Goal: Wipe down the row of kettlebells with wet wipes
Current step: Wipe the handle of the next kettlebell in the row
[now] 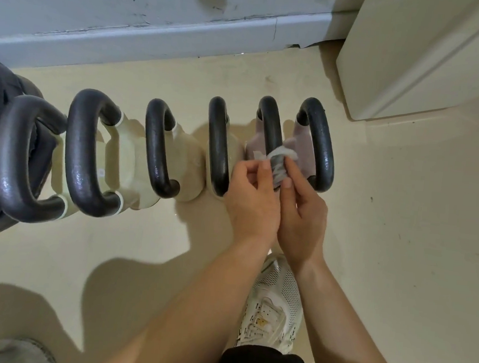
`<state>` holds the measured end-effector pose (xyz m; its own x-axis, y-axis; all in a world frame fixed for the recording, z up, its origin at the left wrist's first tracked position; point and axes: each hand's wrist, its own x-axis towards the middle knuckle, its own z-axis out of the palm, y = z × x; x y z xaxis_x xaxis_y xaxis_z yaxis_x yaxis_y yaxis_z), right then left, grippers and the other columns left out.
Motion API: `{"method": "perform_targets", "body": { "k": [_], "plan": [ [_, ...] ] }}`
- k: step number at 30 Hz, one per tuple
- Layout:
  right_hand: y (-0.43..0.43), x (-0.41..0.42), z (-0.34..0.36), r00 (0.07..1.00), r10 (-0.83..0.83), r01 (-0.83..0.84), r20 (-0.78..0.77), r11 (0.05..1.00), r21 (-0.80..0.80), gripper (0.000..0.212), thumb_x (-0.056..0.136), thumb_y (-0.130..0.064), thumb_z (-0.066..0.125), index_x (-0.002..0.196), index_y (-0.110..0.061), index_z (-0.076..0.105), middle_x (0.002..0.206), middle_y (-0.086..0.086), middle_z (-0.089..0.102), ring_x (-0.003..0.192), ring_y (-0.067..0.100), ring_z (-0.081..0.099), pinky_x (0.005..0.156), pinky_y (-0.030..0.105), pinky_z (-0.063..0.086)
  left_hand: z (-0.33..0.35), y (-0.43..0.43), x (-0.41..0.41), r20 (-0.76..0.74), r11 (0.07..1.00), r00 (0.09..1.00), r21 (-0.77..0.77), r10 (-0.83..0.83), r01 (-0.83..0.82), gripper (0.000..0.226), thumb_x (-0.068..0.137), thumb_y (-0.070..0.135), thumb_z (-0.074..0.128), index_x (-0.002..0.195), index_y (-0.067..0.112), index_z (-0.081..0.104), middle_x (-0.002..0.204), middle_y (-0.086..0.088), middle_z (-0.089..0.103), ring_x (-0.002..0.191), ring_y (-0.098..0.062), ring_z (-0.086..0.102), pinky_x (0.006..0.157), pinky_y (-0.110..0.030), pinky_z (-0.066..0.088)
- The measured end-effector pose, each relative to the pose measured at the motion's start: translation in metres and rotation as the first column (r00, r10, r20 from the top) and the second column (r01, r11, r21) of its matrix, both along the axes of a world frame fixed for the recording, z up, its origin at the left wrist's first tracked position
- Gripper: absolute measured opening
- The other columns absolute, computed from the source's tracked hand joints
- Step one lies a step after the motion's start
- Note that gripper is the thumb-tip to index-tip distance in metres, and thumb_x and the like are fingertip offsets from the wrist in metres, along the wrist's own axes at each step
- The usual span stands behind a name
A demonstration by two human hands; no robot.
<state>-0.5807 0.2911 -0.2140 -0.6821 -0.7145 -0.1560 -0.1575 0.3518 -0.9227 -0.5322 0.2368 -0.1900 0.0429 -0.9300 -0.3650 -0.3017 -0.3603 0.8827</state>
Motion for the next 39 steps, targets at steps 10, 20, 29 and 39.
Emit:
{"method": "perform_targets", "body": {
  "k": [10, 20, 29, 39],
  "plan": [
    [0.006, 0.006, -0.030, 0.995, -0.062, 0.061, 0.075, 0.998, 0.014, 0.030, 0.105, -0.008, 0.050, 0.081, -0.019, 0.064, 0.067, -0.011, 0.057, 0.061, 0.003, 0.046, 0.060, 0.021, 0.038, -0.031, 0.015, 0.006, 0.093, 0.995, 0.995, 0.082, 0.047, -0.054, 0.005, 0.098, 0.020, 0.060, 0.096, 0.019, 0.064, 0.081, 0.017, 0.061, 0.072, 0.013, 0.056, 0.065, 0.001, 0.038],
    [0.006, 0.005, -0.018, 0.969, -0.001, 0.002, 0.249, 1.000, -0.006, 0.024, 0.103, -0.006, 0.054, 0.099, -0.019, 0.074, 0.089, 0.010, 0.076, 0.083, 0.032, 0.070, 0.079, 0.052, 0.060, -0.021, 0.016, 0.003, 0.085, 0.997, 0.996, 0.082, 0.004, -0.011, 0.020, 0.096, 0.011, 0.058, 0.111, 0.020, 0.065, 0.102, 0.009, 0.068, 0.088, -0.001, 0.061, 0.086, -0.016, 0.047],
    [0.000, -0.017, 0.011, 0.863, 0.286, -0.234, 0.416, 0.957, -0.172, 0.038, 0.104, -0.005, 0.046, 0.139, -0.015, 0.057, 0.131, 0.005, 0.068, 0.127, 0.017, 0.062, 0.109, 0.035, 0.047, -0.002, 0.001, 0.002, -0.218, 0.992, 0.975, 0.128, 0.030, -0.002, 0.050, 0.091, -0.007, 0.053, 0.131, 0.022, 0.052, 0.118, 0.004, 0.071, 0.108, -0.006, 0.068, 0.102, -0.034, 0.052],
    [0.002, -0.012, -0.003, 0.983, 0.149, -0.152, 0.104, 0.988, 0.022, 0.022, 0.106, -0.020, 0.048, 0.097, -0.017, 0.068, 0.082, -0.007, 0.070, 0.074, 0.008, 0.063, 0.070, 0.034, 0.053, 0.012, 0.019, 0.015, -0.170, 0.988, 0.985, 0.152, -0.013, 0.039, 0.043, 0.089, 0.001, 0.059, 0.126, 0.022, 0.056, 0.119, 0.009, 0.070, 0.110, 0.003, 0.063, 0.095, -0.012, 0.047]
  ]
}}
